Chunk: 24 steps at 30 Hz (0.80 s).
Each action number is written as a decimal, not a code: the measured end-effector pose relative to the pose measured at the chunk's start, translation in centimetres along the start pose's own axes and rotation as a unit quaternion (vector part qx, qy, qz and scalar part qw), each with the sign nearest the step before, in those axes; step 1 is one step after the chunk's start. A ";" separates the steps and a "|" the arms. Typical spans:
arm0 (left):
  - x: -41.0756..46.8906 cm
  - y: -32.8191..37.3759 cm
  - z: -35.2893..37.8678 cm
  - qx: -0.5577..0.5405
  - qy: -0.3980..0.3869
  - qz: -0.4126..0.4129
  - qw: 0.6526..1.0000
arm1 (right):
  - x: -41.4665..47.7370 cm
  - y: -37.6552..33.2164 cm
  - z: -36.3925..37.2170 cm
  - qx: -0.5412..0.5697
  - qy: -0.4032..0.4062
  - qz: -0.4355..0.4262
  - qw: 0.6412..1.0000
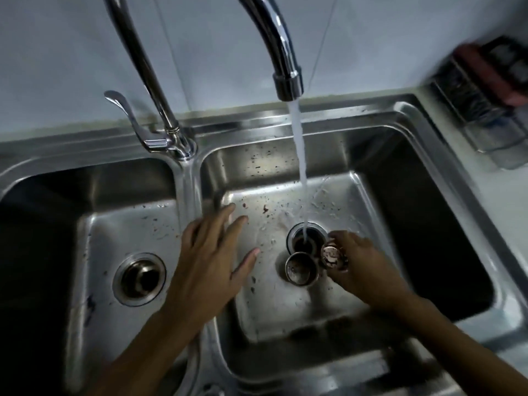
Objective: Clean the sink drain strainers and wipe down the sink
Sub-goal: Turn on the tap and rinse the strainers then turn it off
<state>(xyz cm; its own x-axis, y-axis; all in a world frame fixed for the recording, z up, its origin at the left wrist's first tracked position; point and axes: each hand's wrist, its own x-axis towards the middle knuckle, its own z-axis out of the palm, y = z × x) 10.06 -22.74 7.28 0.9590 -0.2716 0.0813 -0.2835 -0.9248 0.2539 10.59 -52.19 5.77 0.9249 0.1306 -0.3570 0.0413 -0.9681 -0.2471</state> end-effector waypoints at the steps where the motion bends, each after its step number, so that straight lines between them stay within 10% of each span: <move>1: 0.0 0.3 0.4 0.023 -0.022 0.002 0.999 | 0.6 2.1 0.7 -0.061 -0.041 0.001 0.997; 24: 0.5 1.9 0.9 0.073 -0.070 -0.068 0.993 | 10.0 4.4 6.4 0.012 -0.021 -0.107 0.994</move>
<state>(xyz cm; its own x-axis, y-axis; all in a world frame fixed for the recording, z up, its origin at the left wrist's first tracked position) 10.06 -24.84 6.95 0.9825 -0.1674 -0.0820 -0.1579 -0.9813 0.1104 17.63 -53.76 -4.62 0.8794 0.3415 -0.3317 0.2253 -0.9123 -0.3420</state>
